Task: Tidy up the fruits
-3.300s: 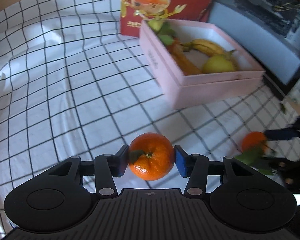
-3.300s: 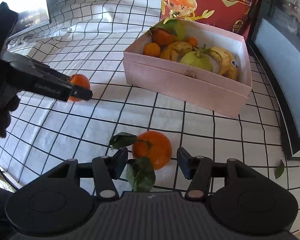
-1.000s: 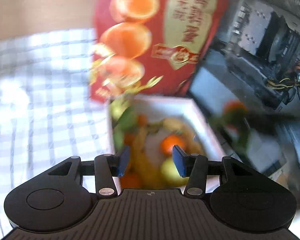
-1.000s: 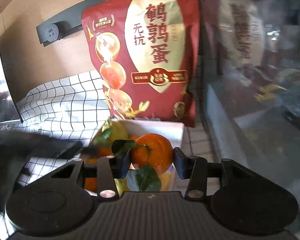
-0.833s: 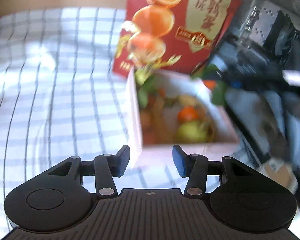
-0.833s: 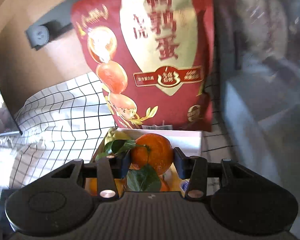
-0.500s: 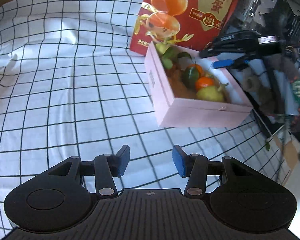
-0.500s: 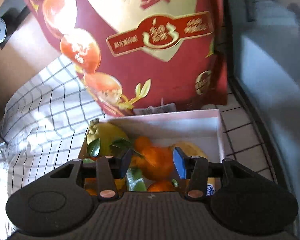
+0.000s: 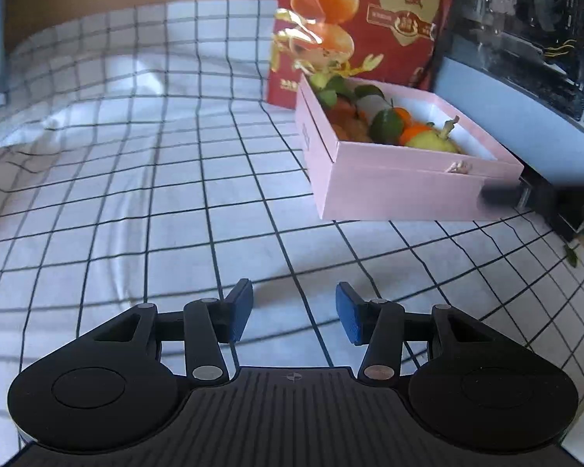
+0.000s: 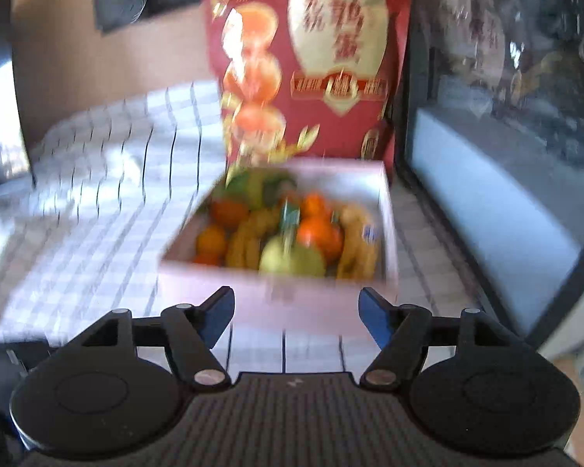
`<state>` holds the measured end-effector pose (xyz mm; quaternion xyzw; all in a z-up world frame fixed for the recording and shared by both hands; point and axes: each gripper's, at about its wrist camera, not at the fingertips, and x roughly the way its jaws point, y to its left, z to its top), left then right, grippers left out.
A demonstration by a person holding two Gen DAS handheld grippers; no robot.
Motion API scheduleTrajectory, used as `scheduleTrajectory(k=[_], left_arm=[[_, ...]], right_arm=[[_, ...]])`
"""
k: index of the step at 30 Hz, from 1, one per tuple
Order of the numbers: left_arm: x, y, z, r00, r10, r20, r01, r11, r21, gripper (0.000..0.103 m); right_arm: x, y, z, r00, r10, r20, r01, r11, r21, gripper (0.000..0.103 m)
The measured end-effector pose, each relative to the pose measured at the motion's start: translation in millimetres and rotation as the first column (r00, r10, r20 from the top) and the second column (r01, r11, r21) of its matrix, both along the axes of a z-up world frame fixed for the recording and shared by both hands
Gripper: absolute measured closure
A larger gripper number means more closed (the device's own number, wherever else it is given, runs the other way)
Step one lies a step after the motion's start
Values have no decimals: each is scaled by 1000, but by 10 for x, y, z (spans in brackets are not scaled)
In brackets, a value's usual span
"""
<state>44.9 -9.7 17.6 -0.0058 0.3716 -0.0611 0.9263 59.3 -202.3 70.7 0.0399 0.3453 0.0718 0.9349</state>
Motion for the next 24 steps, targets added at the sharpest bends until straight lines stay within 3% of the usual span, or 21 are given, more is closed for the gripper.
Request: scheduleTrajectory(k=[5,10,15,17,24], left_arm=[[-112,-259,-73,997,-34,70,30,998,58,47],[-31,-339,-97,997,-5,80,0,999,51,47],[-40,-393,-129,995,7,101,-15,997,75,47],[-44,-379,-132,995,-1,103,-7,997,71,47],[-62,-376,-130,995,-1,102,-6,998,67,48]], right_arm=[[-138,76,-407,993,63,-102,-63,998,11,32],[-188,37,-534,997,4,-72,-4,1000,-2,31],[-160,22,-589,999,-9,-47,6,998,-58,18],[-163,35,-627,999,-9,-33,6,996,-84,5],[-164,16,-662,998,-56,-39,52,995,-87,0]])
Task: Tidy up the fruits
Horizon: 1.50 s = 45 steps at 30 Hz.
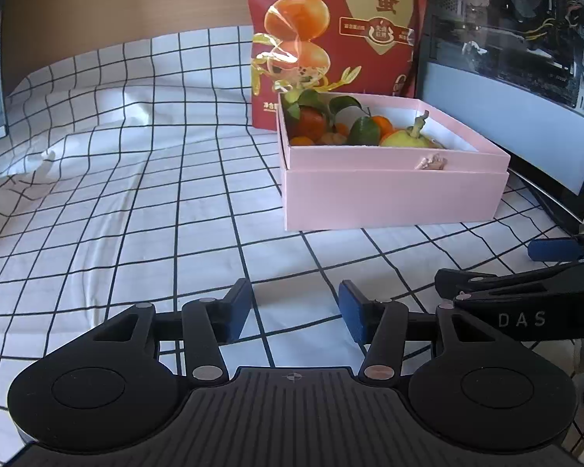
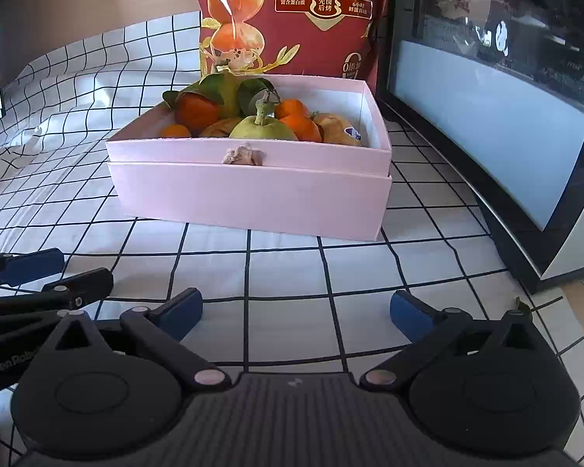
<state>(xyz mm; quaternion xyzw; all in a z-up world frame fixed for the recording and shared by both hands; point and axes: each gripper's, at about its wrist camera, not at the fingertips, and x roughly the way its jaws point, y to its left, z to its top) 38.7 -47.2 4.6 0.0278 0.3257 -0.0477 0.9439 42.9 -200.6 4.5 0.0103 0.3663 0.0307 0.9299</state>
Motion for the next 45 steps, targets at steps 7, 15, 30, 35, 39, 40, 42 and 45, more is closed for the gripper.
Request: scheduleTrajectory(k=[7,15,30,35,39,40,42,45], left_arm=[[-2,-5,-1,1000,0,1,0,1000,0,48],[-1,-3,-1,1000,0,0,0,1000,-1,48],[0,-1,0,1000,-1,0,1,1000,-2,48],[0,-4,0,1000,0,0,0,1000,-2,48],[0,-7,0,1000,0,0,0,1000,-3,48],[0,-7,0,1000,0,0,0,1000,-3,48],[0,-6,-1,1000,0,0,0,1000,-3,48],[0,-8,-1,1000,0,0,0,1000,-3,48]], right_arm=[[-2,-48,-32,999,13,37,-14,1000,16,0],[-14,-44,-45,999,5,54,-6,1000,17,0],[-30,-41,-54,998,1,60,-2,1000,17,0],[-30,-42,-52,998,1,60,-2,1000,17,0],[-32,-42,-51,998,1,60,-2,1000,17,0],[-31,-42,-50,998,1,60,-2,1000,17,0],[-33,-42,-51,998,1,60,-2,1000,17,0],[-34,-41,-51,998,1,60,-2,1000,17,0]])
